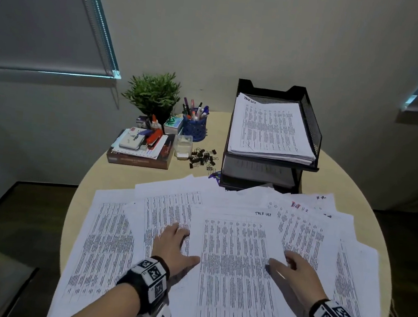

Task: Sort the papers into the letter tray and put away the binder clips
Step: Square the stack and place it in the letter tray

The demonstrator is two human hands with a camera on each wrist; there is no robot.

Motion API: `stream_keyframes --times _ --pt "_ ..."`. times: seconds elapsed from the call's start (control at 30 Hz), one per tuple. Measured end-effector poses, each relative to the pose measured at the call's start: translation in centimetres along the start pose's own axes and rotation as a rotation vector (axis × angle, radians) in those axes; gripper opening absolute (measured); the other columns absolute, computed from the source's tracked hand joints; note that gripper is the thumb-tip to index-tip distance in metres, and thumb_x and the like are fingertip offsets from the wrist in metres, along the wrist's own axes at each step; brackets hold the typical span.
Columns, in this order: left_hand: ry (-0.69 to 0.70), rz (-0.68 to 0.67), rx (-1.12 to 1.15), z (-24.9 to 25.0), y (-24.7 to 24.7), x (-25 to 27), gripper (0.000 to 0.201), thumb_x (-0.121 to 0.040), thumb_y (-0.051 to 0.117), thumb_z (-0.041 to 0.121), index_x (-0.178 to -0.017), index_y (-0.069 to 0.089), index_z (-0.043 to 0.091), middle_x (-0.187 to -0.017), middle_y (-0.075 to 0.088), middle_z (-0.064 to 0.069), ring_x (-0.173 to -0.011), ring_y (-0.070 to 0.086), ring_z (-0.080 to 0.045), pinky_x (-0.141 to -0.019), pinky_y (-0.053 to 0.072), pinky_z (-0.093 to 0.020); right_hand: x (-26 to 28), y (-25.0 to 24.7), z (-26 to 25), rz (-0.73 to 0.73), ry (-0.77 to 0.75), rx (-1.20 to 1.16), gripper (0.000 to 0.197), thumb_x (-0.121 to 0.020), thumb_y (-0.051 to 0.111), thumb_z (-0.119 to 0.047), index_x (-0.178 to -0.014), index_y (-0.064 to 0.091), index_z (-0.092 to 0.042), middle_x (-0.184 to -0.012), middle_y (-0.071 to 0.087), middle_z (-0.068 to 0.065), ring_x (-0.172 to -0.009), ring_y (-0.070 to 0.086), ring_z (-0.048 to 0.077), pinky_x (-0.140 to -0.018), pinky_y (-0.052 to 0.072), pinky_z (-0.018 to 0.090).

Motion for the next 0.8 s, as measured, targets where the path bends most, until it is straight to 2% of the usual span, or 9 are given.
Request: stream_keyframes --times 0.1,0.17,0.23,0.3,0.4,0.5,0.57,0.67,0.8 --pt "-0.003 -0.017 0.035 -0.1 0.8 0.1 0.066 -0.076 0.066 0.052 -0.130 0.040 0.026 -0.158 0.008 0.002 -0.146 0.002 -0.019 -0.118 -0.001 -0.046 -0.1 1.2 0.8 -0.022 0.043 -0.020 0.057 -0.082 0.071 -0.011 -0.132 0.046 -0.002 -0.113 0.057 0.004 -0.109 0.055 0.022 -0.099 0.041 0.034" --pt "-0.004 -0.009 0.044 -0.2 1.1 0.0 0.043 -0.077 0.067 0.048 -0.107 0.046 0.025 -0.158 0.008 0.002 -0.147 0.001 -0.019 -0.117 -0.001 -0.047 -0.2 2.0 1.1 -0.039 0.019 0.012 0.052 -0.078 0.070 -0.005 -0.126 0.049 -0.008 -0.104 0.063 0.002 -0.099 0.061 0.021 -0.097 0.048 0.042" --pt "0.012 -0.013 0.003 -0.2 1.4 0.1 0.033 -0.080 0.065 0.047 -0.086 0.044 0.022 -0.158 0.007 0.003 -0.147 0.000 -0.019 -0.117 -0.001 -0.047 -0.1 2.6 0.9 -0.033 -0.029 0.160 0.055 -0.075 0.071 -0.015 -0.125 0.049 -0.014 -0.115 0.061 0.002 -0.106 0.059 0.021 -0.096 0.048 0.042" --pt "0.043 -0.009 0.000 -0.3 1.8 -0.1 0.030 -0.083 0.063 0.043 -0.077 0.043 0.021 -0.157 0.012 0.004 -0.146 0.005 -0.020 -0.117 0.000 -0.045 -0.2 2.8 0.8 -0.020 -0.061 0.289 0.065 -0.073 0.071 -0.028 -0.132 0.045 -0.016 -0.123 0.056 0.002 -0.113 0.054 0.021 -0.098 0.044 0.039" --pt "0.070 0.073 0.211 -0.8 1.7 -0.6 0.019 -0.082 0.065 0.028 -0.084 0.056 0.012 -0.147 0.033 0.005 -0.135 0.035 -0.023 -0.115 0.022 -0.048 0.0 1.6 0.4 0.036 -0.030 0.401 0.064 -0.076 0.071 -0.037 -0.133 0.046 -0.020 -0.128 0.054 0.004 -0.119 0.050 0.024 -0.099 0.043 0.036" --pt "0.032 0.164 0.331 -1.3 1.2 -0.3 0.017 -0.086 0.062 0.018 -0.100 0.060 0.007 -0.127 0.048 0.003 -0.112 0.051 -0.019 -0.100 0.041 -0.035 0.2 -1.2 1.0 0.179 0.119 0.572 0.076 -0.069 0.070 -0.058 -0.131 0.044 -0.023 -0.130 0.048 0.007 -0.120 0.045 0.029 -0.097 0.041 0.038" --pt "0.001 0.222 0.372 -1.6 0.7 0.3 0.019 -0.089 0.058 0.014 -0.107 0.057 0.009 -0.111 0.051 -0.001 -0.101 0.052 -0.020 -0.087 0.043 -0.027 0.3 -2.5 1.8 0.210 0.237 0.639 0.100 -0.062 0.069 -0.067 -0.141 0.030 -0.019 -0.141 0.035 0.012 -0.129 0.034 0.033 -0.103 0.034 0.043" --pt "-0.061 0.274 0.432 -2.6 0.0 0.9 0.005 -0.090 0.057 0.013 -0.091 0.055 0.009 -0.098 0.055 -0.009 -0.087 0.055 -0.024 -0.070 0.040 -0.027 0.1 -3.4 3.0 0.220 0.344 0.570 0.125 -0.057 0.075 -0.066 -0.148 0.008 -0.013 -0.153 0.012 0.020 -0.140 0.016 0.036 -0.110 0.024 0.052" --pt "-0.091 0.261 0.420 -2.9 0.2 0.8 0.004 -0.091 0.055 0.012 -0.091 0.051 0.010 -0.097 0.053 -0.009 -0.084 0.053 -0.023 -0.071 0.039 -0.027 -0.2 -4.4 3.1 0.257 0.387 0.454 0.128 -0.057 0.084 -0.050 -0.148 0.004 -0.010 -0.150 0.017 0.024 -0.139 0.018 0.038 -0.108 0.029 0.054"
Point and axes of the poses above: each hand's wrist, its own x-axis away from the middle knuckle, its own y-axis out of the palm, z = x × y, the point moved 7 cm from there along -x, towards the middle knuckle
